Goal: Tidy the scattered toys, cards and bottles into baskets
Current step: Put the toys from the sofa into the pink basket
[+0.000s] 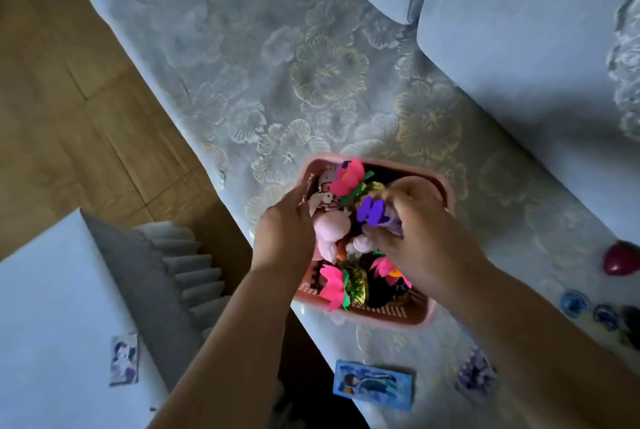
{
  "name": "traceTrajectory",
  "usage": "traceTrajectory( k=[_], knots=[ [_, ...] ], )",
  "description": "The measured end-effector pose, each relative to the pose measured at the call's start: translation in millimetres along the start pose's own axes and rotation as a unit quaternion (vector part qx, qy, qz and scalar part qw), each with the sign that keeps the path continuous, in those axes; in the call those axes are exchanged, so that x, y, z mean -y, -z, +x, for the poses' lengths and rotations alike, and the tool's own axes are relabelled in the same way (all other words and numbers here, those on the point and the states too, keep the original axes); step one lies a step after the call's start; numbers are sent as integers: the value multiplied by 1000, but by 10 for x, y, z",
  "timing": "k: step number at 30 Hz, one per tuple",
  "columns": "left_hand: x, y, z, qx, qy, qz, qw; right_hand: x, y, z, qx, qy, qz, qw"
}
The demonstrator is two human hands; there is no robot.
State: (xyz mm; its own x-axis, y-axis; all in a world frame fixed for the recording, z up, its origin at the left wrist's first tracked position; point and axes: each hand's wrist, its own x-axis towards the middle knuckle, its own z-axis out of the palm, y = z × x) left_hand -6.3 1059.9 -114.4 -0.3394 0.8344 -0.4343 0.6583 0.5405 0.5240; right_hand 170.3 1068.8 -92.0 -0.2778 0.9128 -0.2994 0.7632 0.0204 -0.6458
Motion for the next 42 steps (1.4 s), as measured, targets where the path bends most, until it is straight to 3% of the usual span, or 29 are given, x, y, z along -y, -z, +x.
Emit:
traceTrajectory(
  k=[3,8,11,16,25,34,42],
  knots=[
    [104,58,-2,-29,52,-56,997,119,-45,-163,5,-55,91,994],
    [354,56,-158,-44,129,-205,969,348,-434,-316,140,-78,166,973],
    [389,-33,-349,-33,134,-210,968,370,-539,-332,111,-53,135,983],
    [339,-259,-520,-44,71,-89,993,8,-330,-361,-42,-63,112,991],
    [41,-525,-631,-99,-47,-47,993,-1070,-57,-821,-127,-227,101,960],
    [-294,-932,-755,-112,-201,-35,972,-2101,55,-1037,-141,-350,66,924],
    [-505,-1388,-938,-58,-322,-39,944,-2954,366,-644,-125,-433,-19,892]
  ],
)
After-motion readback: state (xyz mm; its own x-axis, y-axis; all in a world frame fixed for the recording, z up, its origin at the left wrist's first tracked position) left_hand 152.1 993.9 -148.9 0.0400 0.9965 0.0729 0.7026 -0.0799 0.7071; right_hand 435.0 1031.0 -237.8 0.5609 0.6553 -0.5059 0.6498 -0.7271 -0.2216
